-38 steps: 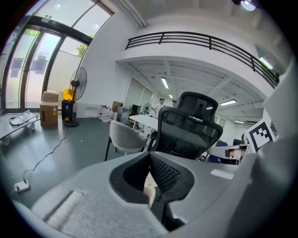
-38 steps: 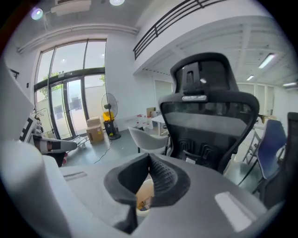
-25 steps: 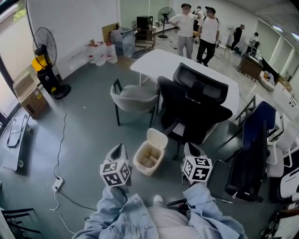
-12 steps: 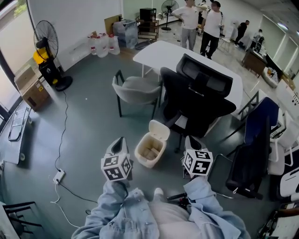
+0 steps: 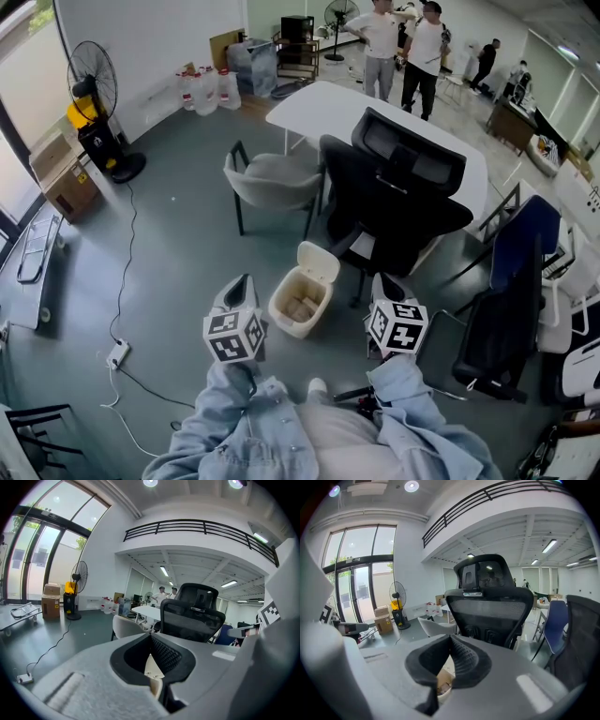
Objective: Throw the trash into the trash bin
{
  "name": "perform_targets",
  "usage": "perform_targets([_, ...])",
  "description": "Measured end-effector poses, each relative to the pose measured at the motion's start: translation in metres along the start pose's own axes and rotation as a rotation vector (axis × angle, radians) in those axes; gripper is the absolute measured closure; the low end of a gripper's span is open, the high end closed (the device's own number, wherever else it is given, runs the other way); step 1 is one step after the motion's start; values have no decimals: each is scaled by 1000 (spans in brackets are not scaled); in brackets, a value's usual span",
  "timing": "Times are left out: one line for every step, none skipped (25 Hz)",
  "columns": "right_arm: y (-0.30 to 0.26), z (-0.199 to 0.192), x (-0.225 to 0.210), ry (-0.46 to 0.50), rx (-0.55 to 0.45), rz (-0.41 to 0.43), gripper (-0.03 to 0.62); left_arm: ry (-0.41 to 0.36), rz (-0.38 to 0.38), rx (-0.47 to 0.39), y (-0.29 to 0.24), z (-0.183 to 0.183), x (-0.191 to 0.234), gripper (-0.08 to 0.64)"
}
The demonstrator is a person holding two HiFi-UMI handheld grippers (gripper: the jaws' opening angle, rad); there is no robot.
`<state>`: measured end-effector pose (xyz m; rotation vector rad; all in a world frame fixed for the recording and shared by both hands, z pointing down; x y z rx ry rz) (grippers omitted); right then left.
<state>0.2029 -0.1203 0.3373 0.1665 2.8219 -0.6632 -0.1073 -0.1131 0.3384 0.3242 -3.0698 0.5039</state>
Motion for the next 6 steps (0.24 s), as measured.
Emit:
perform_targets([0, 0, -2, -4, 0, -1, 589, 0, 1, 0, 0, 0, 0, 551])
perform_targets([-1, 0, -4, -8, 0, -3, 589, 1, 1, 0, -1, 0, 0, 551])
perform_targets([-1, 0, -6, -11, 1, -5, 589, 1, 2, 1, -2, -1, -1, 551])
perform_targets([-1, -1, -8, -13, 3, -7, 589, 1, 2, 2, -2, -1, -1, 551])
perform_targets([-2, -2, -10, -15, 6, -9, 589, 2, 2, 3, -3, -1, -1, 551])
perform_targets([-2, -2, -11, -18, 8, -11, 589, 2, 3, 4, -3, -2, -2, 551])
Point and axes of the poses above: the fingertips, and each gripper's own axes: y backward along the fingers, x to its left, z out of its top, the point moved 3 cm from there along y, backward along the fingers, and after that the axes turned 10 degrees about -y, right-handed, at the moved point
